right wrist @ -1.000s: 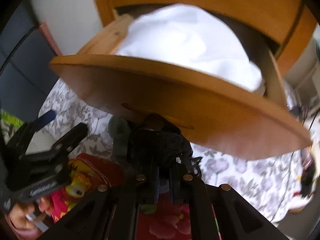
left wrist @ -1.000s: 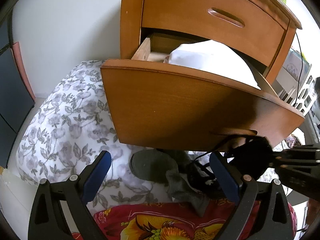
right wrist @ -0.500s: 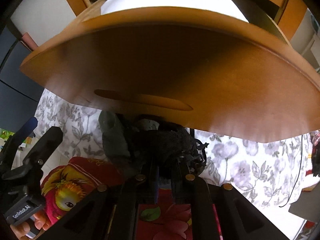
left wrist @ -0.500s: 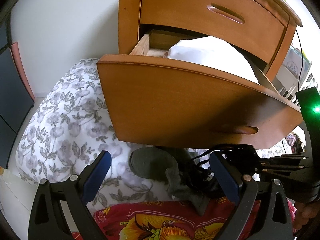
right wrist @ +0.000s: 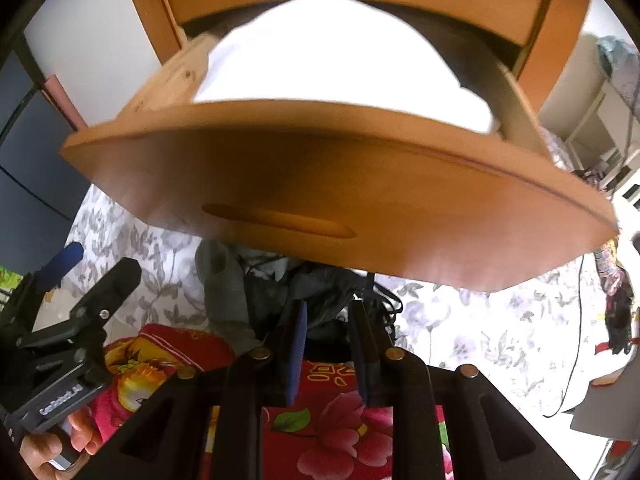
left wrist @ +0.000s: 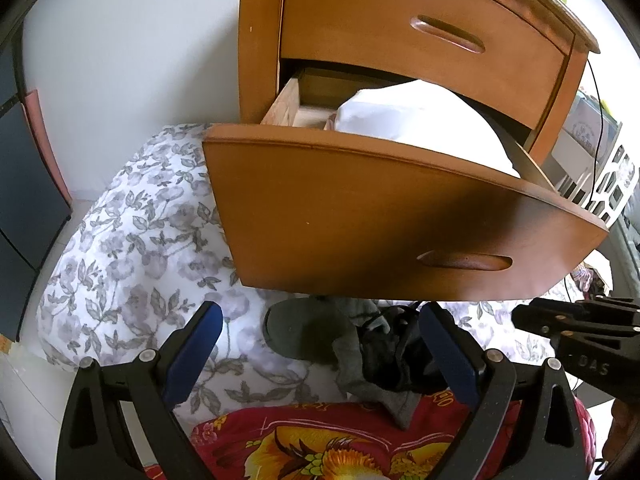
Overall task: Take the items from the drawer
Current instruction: 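Lower the black lace garment onto the bed and open the right gripper, then withdraw the right gripper and bring the left gripper to the drawer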
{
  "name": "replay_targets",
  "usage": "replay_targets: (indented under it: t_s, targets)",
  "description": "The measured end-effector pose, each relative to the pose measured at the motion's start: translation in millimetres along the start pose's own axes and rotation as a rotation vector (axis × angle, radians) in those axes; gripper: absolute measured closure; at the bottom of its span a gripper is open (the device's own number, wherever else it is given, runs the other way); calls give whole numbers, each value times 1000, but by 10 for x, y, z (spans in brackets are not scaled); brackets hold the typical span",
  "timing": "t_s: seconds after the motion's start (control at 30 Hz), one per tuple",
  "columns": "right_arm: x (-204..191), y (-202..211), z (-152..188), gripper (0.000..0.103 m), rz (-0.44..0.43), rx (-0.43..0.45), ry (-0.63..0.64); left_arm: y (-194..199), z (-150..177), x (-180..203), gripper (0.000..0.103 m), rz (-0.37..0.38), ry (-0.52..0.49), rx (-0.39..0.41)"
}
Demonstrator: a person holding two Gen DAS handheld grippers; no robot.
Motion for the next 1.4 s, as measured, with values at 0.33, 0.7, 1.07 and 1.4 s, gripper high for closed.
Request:
replay_targets:
  t_s: [0.33, 0.7, 1.07, 1.4]
  targets:
    - [92, 307, 84, 42, 49, 117, -71, 182, -27, 65, 4, -4, -22, 39]
    - [207, 355, 110, 21, 37, 152, -114, 266, -26, 85, 4, -33, -19, 54]
    - [253, 345, 145, 0, 14, 190, -136, 279, -2, 136, 4, -57, -28, 47]
    - [349, 340, 152, 0, -2, 223, -177, 287, -10, 166, 4, -56, -17, 66]
Point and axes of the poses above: each gripper's, at about its wrist camera, not at the fingertips, and y roughly against the way its jaws point, x to its right, z to its underside, the point moved 2 cm from there along -y, roughly the way its jaws point, and after that the axes turned 15 degrees about z, right-handed, at the moved point
